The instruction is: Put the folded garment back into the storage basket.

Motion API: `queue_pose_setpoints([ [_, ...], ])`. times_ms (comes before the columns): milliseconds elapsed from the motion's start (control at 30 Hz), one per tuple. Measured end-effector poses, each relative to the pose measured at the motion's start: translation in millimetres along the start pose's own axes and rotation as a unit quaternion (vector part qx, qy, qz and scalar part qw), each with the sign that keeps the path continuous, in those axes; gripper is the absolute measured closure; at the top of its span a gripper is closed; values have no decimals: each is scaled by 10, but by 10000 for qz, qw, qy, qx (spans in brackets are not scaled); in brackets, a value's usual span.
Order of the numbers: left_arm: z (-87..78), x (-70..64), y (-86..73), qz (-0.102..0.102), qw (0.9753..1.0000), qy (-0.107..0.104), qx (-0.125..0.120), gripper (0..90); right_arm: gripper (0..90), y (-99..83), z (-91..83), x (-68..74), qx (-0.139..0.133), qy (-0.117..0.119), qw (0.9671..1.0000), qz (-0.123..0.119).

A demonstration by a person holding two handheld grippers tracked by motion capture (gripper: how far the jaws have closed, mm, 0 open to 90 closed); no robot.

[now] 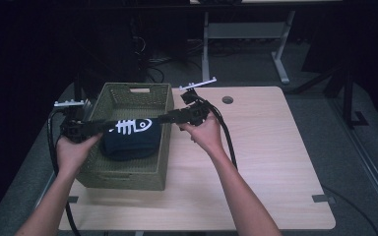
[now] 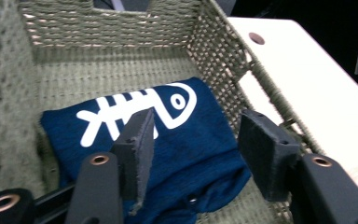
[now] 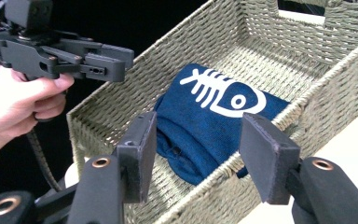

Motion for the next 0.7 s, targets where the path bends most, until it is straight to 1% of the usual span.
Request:
queue_pose_setpoints([
  [67,12,-42,-6,5,10000,-73,-8,437,451,-13,-55,-17,-61,47,10000,14],
  [167,27,-111,-16,-64,9996,-255,-69,419,430,-35,-136,-37,-120,93,9999,-14],
  [333,70,-205,-27,-167,9990,-391,-112,383,416,-96,-266,-80,-158,110,9998,-6],
  [400,81,-236,-29,-148,9989,-425,-126,375,411,-134,-330,-110,-165,92,9998,0],
  [533,120,-342,-37,-131,9985,-512,-107,358,404,-189,-457,-153,-226,71,9997,11],
  [633,152,-428,-41,-149,9978,-629,-122,349,404,-238,-565,-187,-287,45,9996,12],
  [700,178,-482,-48,-131,9977,-649,-117,346,404,-271,-624,-211,-294,10,9996,17],
])
Point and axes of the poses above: each handheld gripper's, and its own axes: z roughly forward along the jaws, y roughly out of its top, x roughly to its left, the point moved 5 cm from there along z, roughly forward along the jaws, and after that the axes turned 10 degrees about -z, right-handed, at the moved point
